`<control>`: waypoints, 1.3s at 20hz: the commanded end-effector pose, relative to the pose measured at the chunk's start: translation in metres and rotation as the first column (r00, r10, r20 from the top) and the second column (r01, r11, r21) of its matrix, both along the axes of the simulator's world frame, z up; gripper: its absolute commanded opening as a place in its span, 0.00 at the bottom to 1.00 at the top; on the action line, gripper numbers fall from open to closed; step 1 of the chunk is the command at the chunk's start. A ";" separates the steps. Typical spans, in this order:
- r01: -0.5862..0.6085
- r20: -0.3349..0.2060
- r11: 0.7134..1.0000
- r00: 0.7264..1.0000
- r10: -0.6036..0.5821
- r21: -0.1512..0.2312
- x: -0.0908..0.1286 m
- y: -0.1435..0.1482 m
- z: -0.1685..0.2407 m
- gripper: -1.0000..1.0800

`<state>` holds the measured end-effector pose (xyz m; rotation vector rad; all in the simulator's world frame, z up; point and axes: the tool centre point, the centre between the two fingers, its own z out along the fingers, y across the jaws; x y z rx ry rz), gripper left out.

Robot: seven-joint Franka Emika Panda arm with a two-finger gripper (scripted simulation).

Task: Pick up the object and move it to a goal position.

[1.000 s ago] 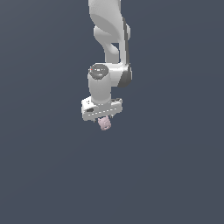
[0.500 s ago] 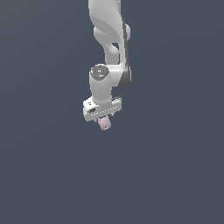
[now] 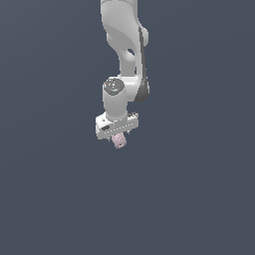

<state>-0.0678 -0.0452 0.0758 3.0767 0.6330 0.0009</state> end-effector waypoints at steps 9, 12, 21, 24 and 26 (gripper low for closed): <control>-0.003 -0.001 1.000 1.000 0.003 0.000 -0.001 0.000 -0.036 0.96; -0.003 -0.001 1.000 1.000 0.003 0.000 -0.001 0.000 -0.036 0.00; -0.003 0.001 1.000 1.000 0.003 0.000 0.000 0.000 -0.035 0.00; -0.003 0.001 1.000 1.000 0.003 0.000 0.001 0.001 -0.033 0.00; -0.003 0.001 1.000 1.000 0.003 0.000 0.002 0.003 -0.028 0.00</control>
